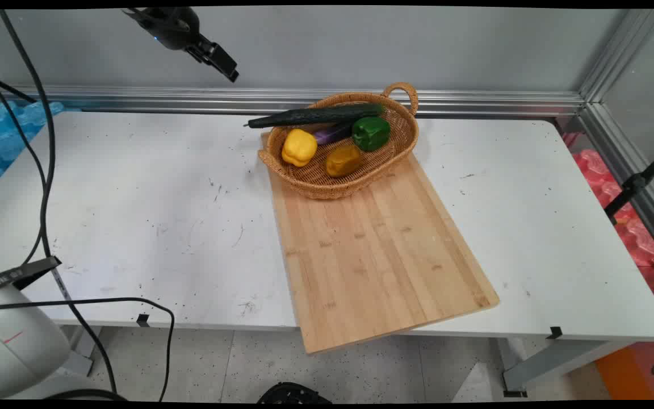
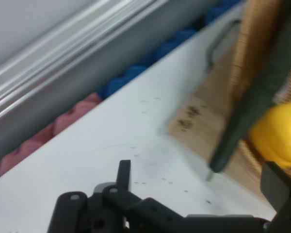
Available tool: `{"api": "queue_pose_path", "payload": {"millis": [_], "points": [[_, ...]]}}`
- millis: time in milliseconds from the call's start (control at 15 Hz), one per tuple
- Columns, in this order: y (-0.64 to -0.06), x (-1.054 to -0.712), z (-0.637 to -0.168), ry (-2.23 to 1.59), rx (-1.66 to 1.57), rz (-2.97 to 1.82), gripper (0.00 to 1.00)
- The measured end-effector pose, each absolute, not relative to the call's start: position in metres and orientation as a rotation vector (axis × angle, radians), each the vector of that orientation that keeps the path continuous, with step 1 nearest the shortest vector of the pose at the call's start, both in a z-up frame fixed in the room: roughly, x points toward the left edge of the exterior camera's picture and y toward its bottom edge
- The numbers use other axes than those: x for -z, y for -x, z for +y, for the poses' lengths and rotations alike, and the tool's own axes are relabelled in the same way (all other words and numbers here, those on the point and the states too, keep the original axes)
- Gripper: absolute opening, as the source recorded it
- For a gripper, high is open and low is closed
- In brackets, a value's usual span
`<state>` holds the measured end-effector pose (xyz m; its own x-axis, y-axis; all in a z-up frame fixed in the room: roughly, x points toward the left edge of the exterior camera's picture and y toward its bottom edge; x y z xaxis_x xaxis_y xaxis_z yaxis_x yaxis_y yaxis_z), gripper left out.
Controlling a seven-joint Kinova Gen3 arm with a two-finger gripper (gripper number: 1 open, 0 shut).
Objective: Pick up the potato from the vegetable basket
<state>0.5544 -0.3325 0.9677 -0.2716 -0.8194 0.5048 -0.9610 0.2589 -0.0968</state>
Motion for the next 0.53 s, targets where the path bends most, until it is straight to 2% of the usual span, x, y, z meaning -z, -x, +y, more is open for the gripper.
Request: {"api": "queue_pose_path", "payload": {"millis": [533], "points": [[-0.491, -0.956, -0.337, -1.289, -0.411, -2.377, 1.0]]}}
